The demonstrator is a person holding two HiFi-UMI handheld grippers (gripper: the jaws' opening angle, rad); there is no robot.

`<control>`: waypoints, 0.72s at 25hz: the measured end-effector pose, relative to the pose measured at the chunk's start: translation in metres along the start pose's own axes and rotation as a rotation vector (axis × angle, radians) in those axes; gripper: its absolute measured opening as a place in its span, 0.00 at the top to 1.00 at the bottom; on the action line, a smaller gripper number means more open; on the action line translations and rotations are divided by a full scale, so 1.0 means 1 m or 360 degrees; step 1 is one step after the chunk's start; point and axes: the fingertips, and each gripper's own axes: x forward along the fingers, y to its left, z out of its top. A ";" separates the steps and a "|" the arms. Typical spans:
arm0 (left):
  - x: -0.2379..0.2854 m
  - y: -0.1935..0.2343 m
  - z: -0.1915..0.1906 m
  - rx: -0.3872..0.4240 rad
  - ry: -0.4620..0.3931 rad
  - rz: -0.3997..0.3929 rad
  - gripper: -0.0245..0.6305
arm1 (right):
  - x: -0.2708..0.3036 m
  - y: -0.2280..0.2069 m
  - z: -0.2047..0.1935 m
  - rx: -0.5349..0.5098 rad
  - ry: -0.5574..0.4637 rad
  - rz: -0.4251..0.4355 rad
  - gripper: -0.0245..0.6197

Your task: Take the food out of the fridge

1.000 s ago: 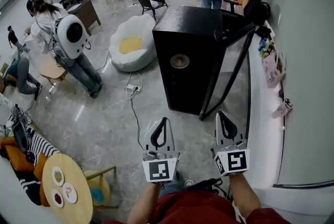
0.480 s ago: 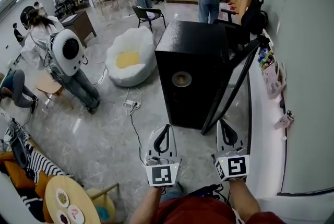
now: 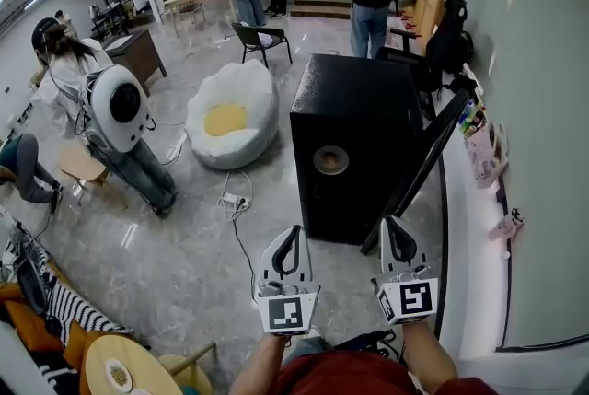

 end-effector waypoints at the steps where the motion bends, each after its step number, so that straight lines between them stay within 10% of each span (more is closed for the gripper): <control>1: 0.002 0.005 -0.001 -0.0004 0.0002 -0.0006 0.94 | 0.004 0.003 0.002 0.0015 -0.0005 -0.0016 0.93; 18: 0.070 0.010 -0.028 -0.0069 0.0027 -0.0060 0.94 | 0.062 -0.027 -0.028 -0.0007 0.0019 -0.0005 0.93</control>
